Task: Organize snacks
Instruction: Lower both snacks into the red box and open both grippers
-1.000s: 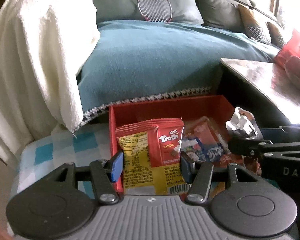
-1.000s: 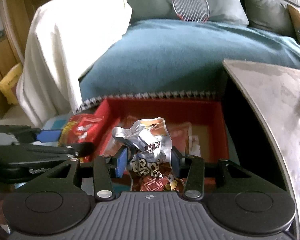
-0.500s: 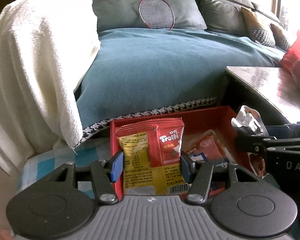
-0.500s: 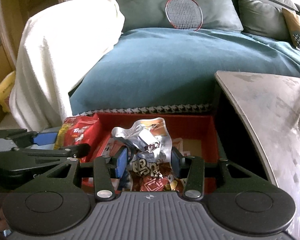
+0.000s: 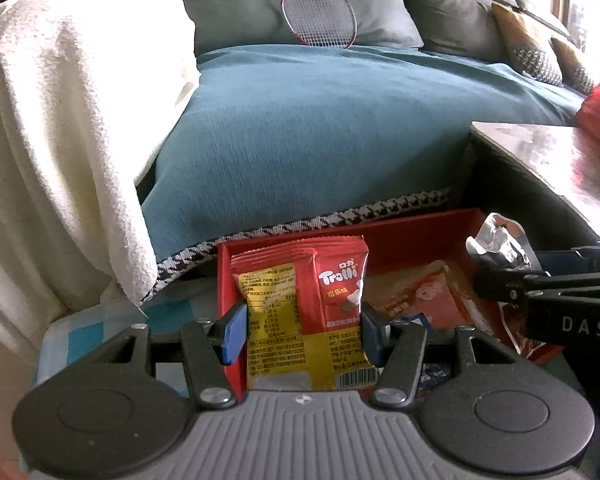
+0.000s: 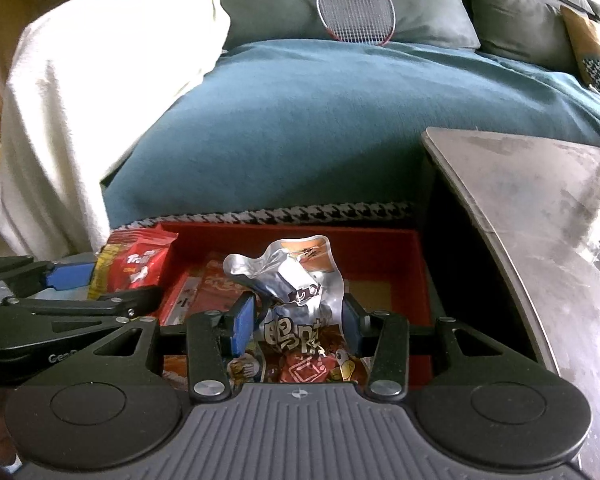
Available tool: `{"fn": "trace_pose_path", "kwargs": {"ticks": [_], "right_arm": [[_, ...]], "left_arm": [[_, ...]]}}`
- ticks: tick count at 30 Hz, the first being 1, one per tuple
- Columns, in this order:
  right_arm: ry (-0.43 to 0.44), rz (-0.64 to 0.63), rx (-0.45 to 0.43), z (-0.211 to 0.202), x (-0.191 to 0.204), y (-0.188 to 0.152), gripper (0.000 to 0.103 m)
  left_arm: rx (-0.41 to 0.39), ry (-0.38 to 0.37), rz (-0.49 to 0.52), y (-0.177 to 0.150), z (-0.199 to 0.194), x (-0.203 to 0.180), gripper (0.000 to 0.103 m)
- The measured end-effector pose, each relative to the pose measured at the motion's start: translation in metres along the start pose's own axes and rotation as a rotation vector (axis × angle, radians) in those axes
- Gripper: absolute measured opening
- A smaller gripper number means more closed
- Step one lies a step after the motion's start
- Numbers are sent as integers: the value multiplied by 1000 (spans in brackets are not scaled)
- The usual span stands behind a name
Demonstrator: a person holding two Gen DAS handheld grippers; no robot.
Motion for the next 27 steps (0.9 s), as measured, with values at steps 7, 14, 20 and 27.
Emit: {"fn": "trace_pose_path", "kwargs": {"ticks": [7, 14, 20, 27], "right_arm": [[-10, 3, 24, 12, -5, -1, 53], [-20, 3, 43, 23, -9, -3, 53], [-27, 1, 68, 32, -12, -6, 53], [-33, 4, 95, 43, -17, -9, 53]], "left_arm": [[15, 8, 8, 0, 11, -3, 50], [30, 10, 11, 0, 22, -4, 50], [41, 9, 11, -1, 31, -7, 50], [61, 8, 17, -3, 39, -8, 50]]}}
Point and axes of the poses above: each gripper's, at about its wrist camera, not at the fingertips, and z roughly the way its jaws point, x to its left, y to its top, the point moved 3 cm from there along z, roughly the way its jaws point, and after that the axes turned 2 degrees about y, right-handed, at the moved point
